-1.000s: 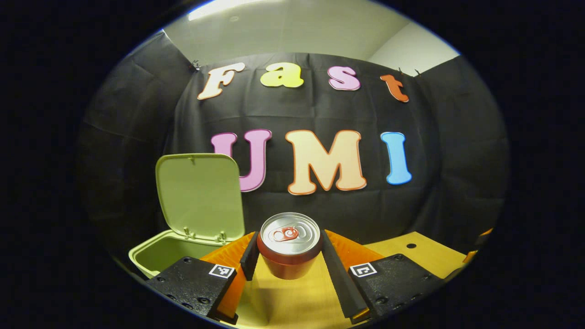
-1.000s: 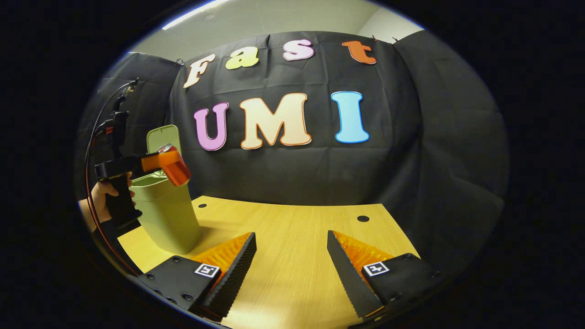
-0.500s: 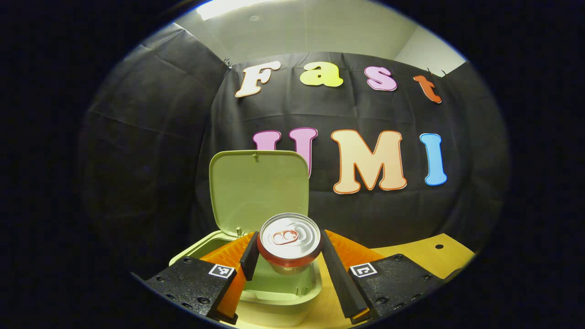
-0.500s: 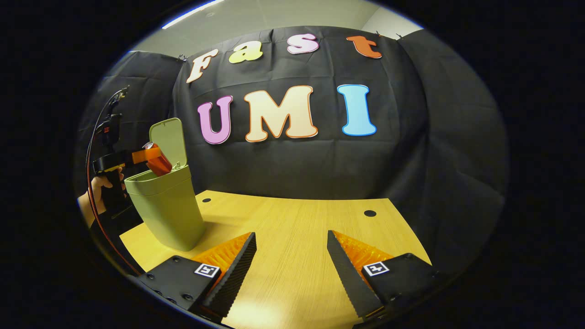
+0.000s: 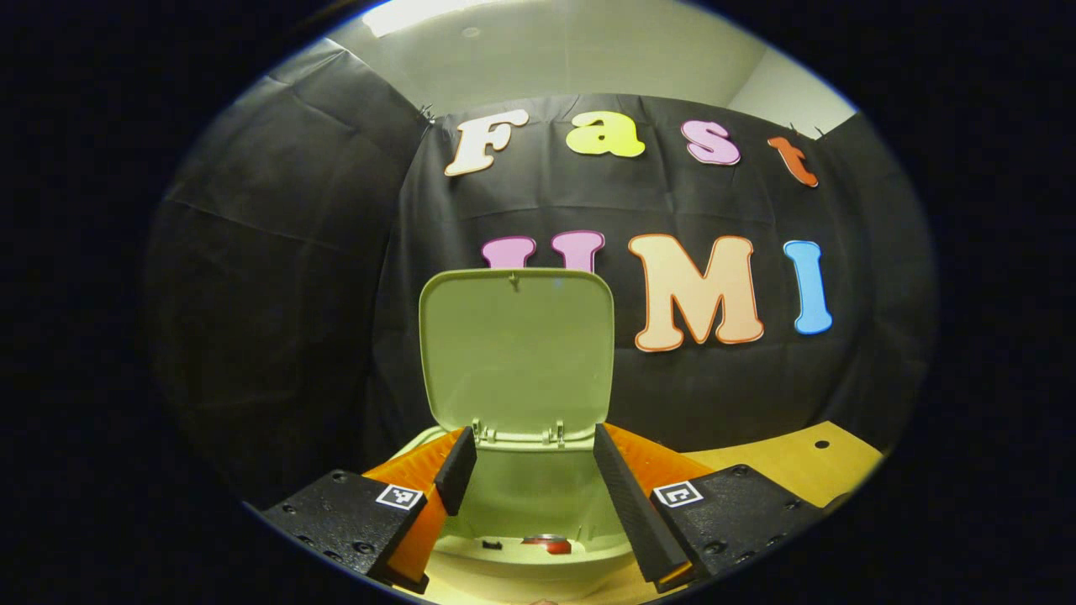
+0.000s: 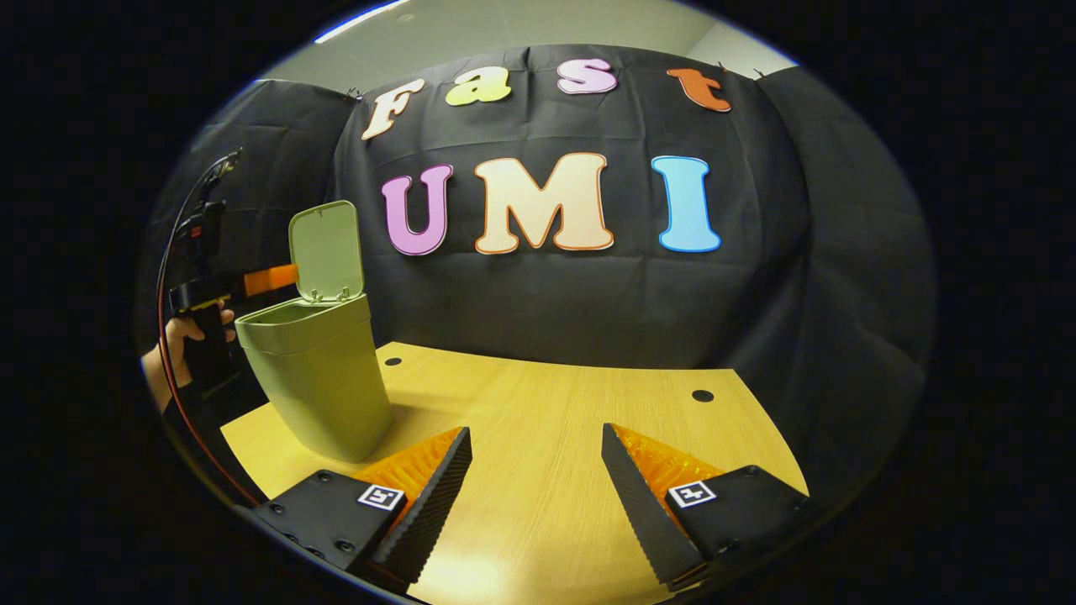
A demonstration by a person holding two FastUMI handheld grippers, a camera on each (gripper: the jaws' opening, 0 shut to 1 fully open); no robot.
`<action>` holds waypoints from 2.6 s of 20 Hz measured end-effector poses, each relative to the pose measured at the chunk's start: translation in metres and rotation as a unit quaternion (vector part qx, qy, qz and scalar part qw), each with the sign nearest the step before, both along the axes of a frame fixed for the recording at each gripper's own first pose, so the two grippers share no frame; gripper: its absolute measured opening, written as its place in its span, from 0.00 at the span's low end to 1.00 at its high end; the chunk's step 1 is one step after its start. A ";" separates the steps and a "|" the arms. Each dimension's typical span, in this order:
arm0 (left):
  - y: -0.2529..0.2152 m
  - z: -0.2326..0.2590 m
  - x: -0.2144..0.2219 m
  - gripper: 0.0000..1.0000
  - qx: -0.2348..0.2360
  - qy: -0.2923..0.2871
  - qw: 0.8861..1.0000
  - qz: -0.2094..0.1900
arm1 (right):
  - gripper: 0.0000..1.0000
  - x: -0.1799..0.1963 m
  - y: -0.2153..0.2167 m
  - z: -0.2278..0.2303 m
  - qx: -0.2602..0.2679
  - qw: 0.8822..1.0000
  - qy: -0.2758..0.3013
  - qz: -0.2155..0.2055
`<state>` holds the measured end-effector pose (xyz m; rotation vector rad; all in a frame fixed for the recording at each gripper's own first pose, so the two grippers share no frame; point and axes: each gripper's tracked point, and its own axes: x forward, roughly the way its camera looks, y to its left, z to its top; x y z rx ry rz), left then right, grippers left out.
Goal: Press the lid of the desktop garbage bin to open it, pick up the crumpled paper on the desktop and throw it into the bin, then pick up the pop can on the desktop and drop it into the bin, and finally close the garbage bin lid.
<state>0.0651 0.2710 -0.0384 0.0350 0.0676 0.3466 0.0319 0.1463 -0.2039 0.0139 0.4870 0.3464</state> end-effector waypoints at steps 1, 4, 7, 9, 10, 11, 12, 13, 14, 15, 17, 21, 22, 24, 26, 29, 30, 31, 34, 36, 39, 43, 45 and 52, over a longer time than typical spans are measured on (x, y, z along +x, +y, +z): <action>0.004 0.012 0.004 0.84 -0.001 -0.011 1.000 -0.004 | 0.98 0.000 0.005 -0.001 -0.002 1.000 -0.002 -0.002; 0.017 0.048 0.022 0.84 -0.005 -0.037 0.999 -0.020 | 0.98 0.001 0.021 0.001 -0.003 1.000 -0.008 -0.012; 0.026 0.084 0.047 0.84 -0.006 -0.055 0.997 -0.049 | 0.98 0.001 0.035 -0.003 0.001 0.999 -0.009 -0.033; 0.025 0.109 0.062 0.83 -0.016 -0.078 0.994 -0.075 | 0.98 0.001 0.042 -0.008 0.003 0.999 -0.006 -0.047; 0.026 0.119 0.071 0.83 -0.016 -0.088 0.992 -0.085 | 0.98 0.000 0.043 -0.010 0.005 0.998 -0.004 -0.055; 0.036 0.129 0.089 0.84 -0.004 -0.093 0.992 -0.089 | 0.98 0.000 0.044 -0.012 0.006 0.998 -0.002 -0.068; 0.041 0.130 0.100 0.84 0.009 -0.084 0.992 -0.090 | 0.98 0.000 0.042 -0.013 0.005 0.997 -0.003 -0.074; 0.044 0.127 0.107 0.83 0.017 -0.073 0.993 -0.089 | 0.98 0.000 0.039 -0.014 0.005 0.997 -0.003 -0.082; 0.052 0.122 0.115 0.83 0.024 -0.060 0.995 -0.079 | 0.98 0.001 0.037 -0.015 0.004 0.996 -0.002 -0.087; 0.057 0.116 0.120 0.83 0.027 -0.047 0.996 -0.073 | 0.98 0.000 0.034 -0.016 0.003 0.996 -0.001 -0.091; 0.062 0.101 0.126 0.84 0.025 -0.022 0.997 -0.063 | 0.98 0.000 0.028 -0.019 0.001 0.995 0.003 -0.099; 0.060 0.096 0.122 0.85 -0.002 -0.019 0.998 -0.055 | 0.98 -0.003 0.018 -0.022 -0.002 0.995 0.009 -0.095; 0.060 0.097 0.118 0.86 0.001 -0.022 0.998 -0.053 | 0.98 -0.002 0.017 -0.022 -0.002 0.996 0.009 -0.090; 0.053 0.096 0.096 0.85 0.003 -0.022 0.999 -0.047 | 0.98 0.001 0.015 -0.017 0.001 0.997 0.008 -0.070; 0.047 0.093 0.084 0.84 0.002 -0.021 0.999 -0.042 | 0.98 0.005 0.012 -0.011 0.003 0.998 0.002 -0.056; 0.040 0.086 0.062 0.84 -0.007 -0.013 0.999 -0.034 | 0.98 0.013 0.011 -0.002 0.011 0.999 -0.005 -0.036; 0.036 0.082 0.055 0.87 -0.010 -0.010 0.999 -0.032 | 0.98 0.015 0.011 -0.002 0.012 0.999 -0.007 -0.030; 0.034 0.078 0.047 0.84 -0.012 -0.005 0.999 -0.032 | 0.98 0.017 0.011 -0.001 0.013 1.000 -0.007 -0.024; 0.028 0.061 0.025 0.87 -0.013 0.011 1.000 -0.023 | 0.98 0.018 0.011 0.008 0.019 1.000 -0.015 -0.006; 0.024 0.049 0.012 0.86 -0.017 0.023 0.999 -0.019 | 0.98 0.014 0.011 0.010 0.019 1.000 -0.018 0.005; 0.018 0.024 -0.006 0.88 -0.028 0.048 0.998 -0.014 | 0.98 0.004 0.013 0.005 0.019 1.000 -0.013 0.021; 0.010 -0.007 -0.019 0.85 -0.037 0.078 0.996 -0.011 | 0.98 -0.004 0.014 0.003 0.015 0.999 -0.010 0.032; 0.007 -0.019 -0.023 0.85 -0.038 0.089 0.995 -0.012 | 0.98 -0.006 0.014 0.004 0.017 0.999 -0.009 0.034; 0.001 -0.054 -0.035 0.91 -0.035 0.116 0.993 -0.004 | 0.98 -0.010 0.033 -0.007 0.014 0.998 0.004 0.054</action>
